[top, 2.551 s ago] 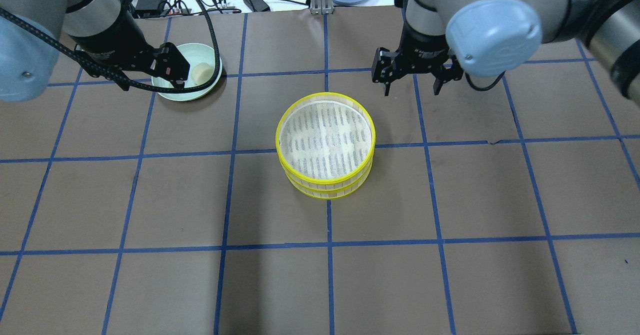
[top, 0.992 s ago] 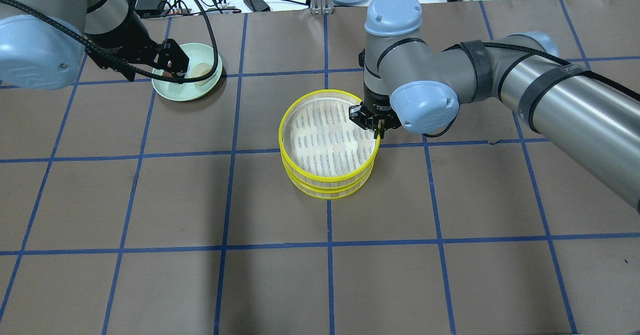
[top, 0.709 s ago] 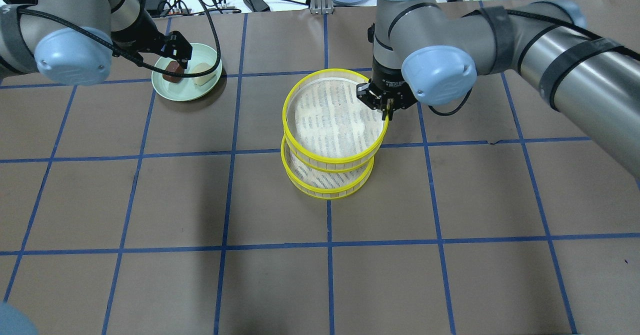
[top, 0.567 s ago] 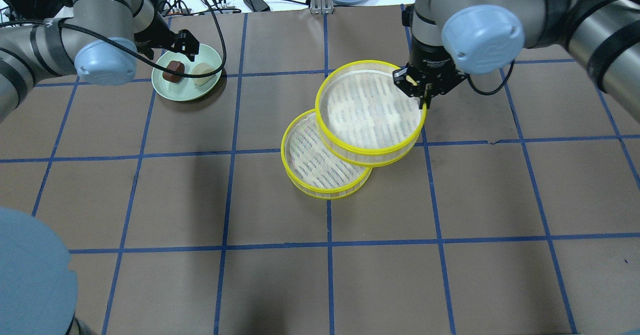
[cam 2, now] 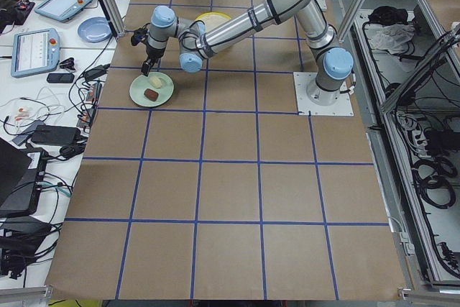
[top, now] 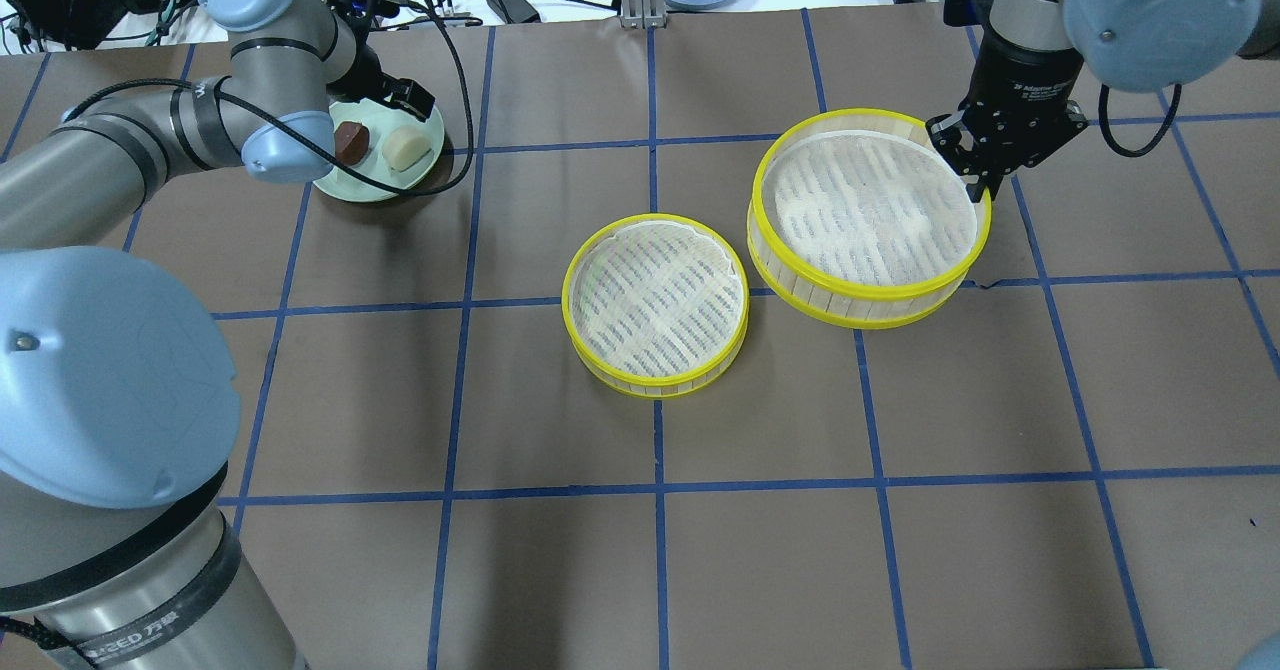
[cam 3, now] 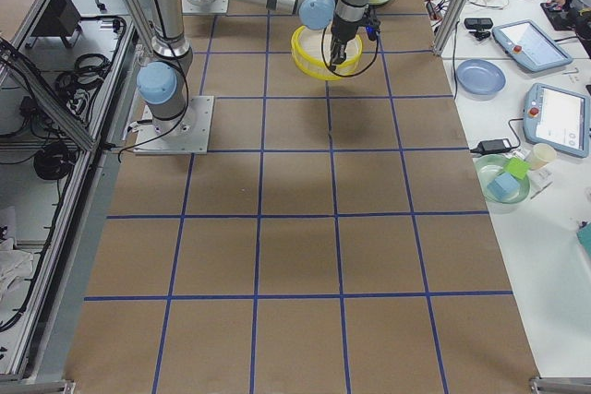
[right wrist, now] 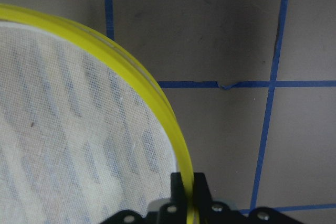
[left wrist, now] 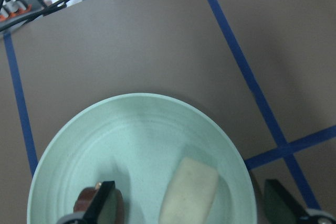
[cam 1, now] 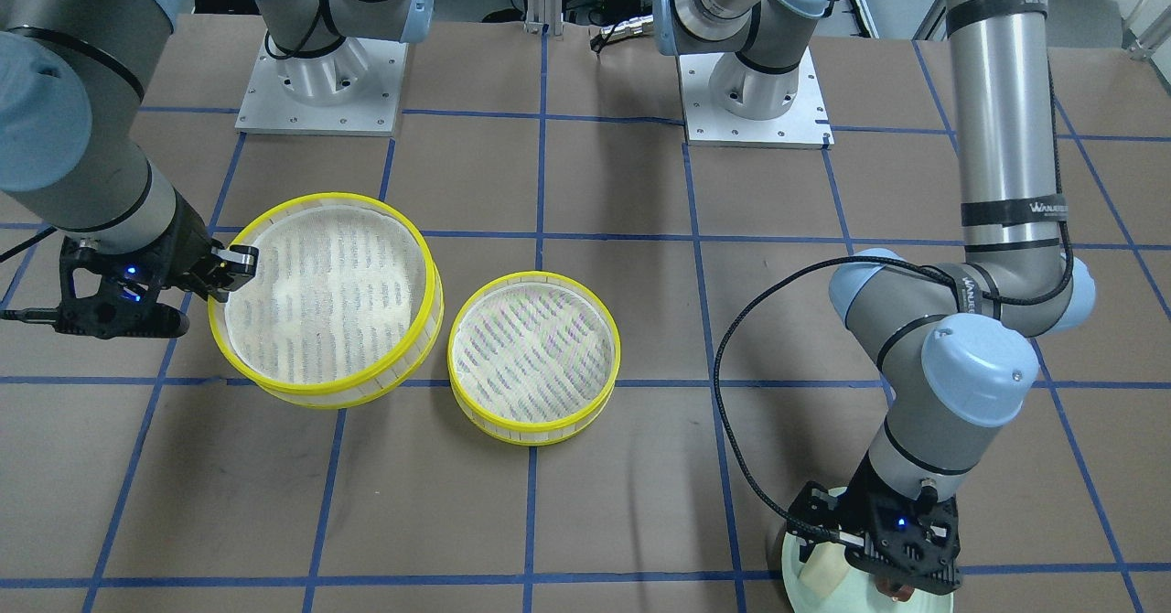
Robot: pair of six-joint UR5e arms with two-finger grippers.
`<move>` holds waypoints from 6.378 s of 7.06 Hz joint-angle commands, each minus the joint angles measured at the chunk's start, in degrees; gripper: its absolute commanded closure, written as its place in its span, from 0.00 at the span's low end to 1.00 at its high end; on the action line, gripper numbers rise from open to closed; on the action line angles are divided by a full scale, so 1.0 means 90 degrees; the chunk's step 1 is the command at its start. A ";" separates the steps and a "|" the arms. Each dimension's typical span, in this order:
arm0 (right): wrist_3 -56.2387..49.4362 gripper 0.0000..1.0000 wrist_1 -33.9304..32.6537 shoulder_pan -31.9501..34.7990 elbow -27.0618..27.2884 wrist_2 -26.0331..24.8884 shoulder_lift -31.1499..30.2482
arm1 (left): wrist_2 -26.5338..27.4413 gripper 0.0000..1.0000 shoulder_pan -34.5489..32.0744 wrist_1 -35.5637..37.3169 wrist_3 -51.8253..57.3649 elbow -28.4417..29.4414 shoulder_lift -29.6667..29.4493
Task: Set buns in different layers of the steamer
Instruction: 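Grasp the white bun on the green plate with the left gripper, then carry the white bun with the left gripper over the bottom steamer tier, then open the left gripper to drop the white bun into the bottom tier, then restack the top tier with the right gripper while the left reaches for the brown bun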
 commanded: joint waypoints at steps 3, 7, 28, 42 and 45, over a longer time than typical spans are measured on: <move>-0.0021 1.00 0.0020 -0.0027 0.0008 0.0042 -0.0018 | -0.0148 0.04 0.0103 0.0216 0.1913 0.0186 -0.0388; -0.0031 1.00 0.0020 -0.0017 0.0008 0.0032 -0.0037 | -0.0266 0.04 0.0210 0.0031 0.1973 0.0098 -0.0447; 0.0008 1.00 0.0020 -0.0027 0.0057 0.0042 -0.0057 | -0.0560 1.00 -0.2786 -0.1617 -0.6940 -0.1299 0.1330; 0.3160 1.00 -0.0537 0.1710 0.0145 0.0540 0.0480 | -0.0178 0.00 0.0432 -0.1576 0.0263 -0.0586 0.1333; 0.3280 1.00 -0.0624 0.1916 0.0359 0.0539 0.0510 | -0.0237 0.00 0.0757 -0.0890 0.1568 -0.0353 0.0611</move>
